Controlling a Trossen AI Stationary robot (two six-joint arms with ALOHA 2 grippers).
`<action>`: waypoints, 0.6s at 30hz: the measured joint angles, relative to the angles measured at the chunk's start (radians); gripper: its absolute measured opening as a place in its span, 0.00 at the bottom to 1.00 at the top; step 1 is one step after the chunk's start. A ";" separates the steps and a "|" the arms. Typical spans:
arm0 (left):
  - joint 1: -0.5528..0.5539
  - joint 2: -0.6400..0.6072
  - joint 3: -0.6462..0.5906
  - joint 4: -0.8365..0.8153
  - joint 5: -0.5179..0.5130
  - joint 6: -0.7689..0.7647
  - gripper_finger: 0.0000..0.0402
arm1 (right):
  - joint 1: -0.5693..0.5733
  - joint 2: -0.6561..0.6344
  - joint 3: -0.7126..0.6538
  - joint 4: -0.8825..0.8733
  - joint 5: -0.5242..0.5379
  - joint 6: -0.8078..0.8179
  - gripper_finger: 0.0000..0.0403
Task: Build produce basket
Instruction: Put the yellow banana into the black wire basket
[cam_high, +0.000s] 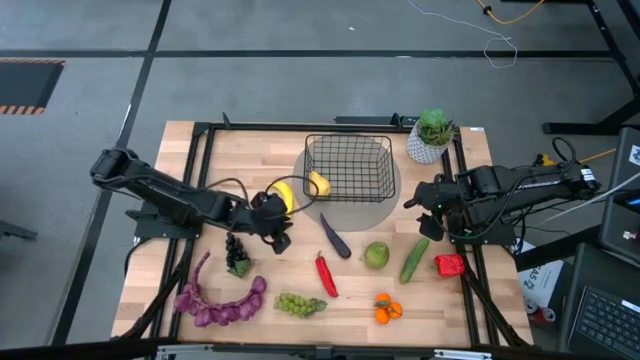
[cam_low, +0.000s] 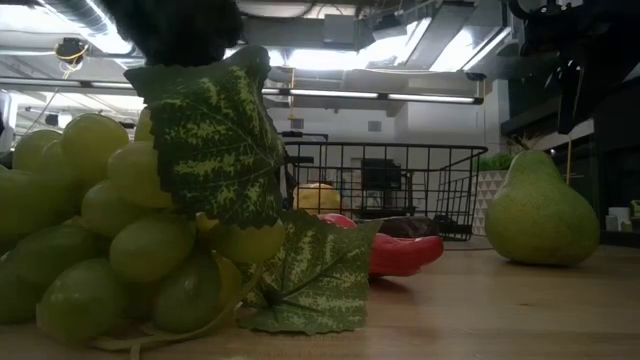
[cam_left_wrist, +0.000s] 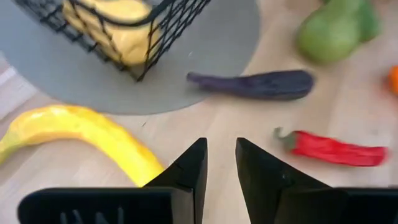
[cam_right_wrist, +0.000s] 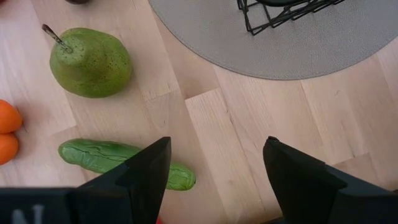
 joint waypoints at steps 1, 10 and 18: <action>0.002 0.020 0.000 -0.001 -0.004 0.008 0.20 | 0.000 0.000 0.000 0.000 0.000 0.000 0.63; 0.006 0.214 0.000 0.003 -0.009 -0.223 0.20 | 0.000 0.000 0.000 0.000 0.000 0.002 0.63; 0.047 0.211 0.000 -0.004 -0.104 -0.251 0.20 | 0.000 0.000 0.000 0.000 0.000 0.003 0.63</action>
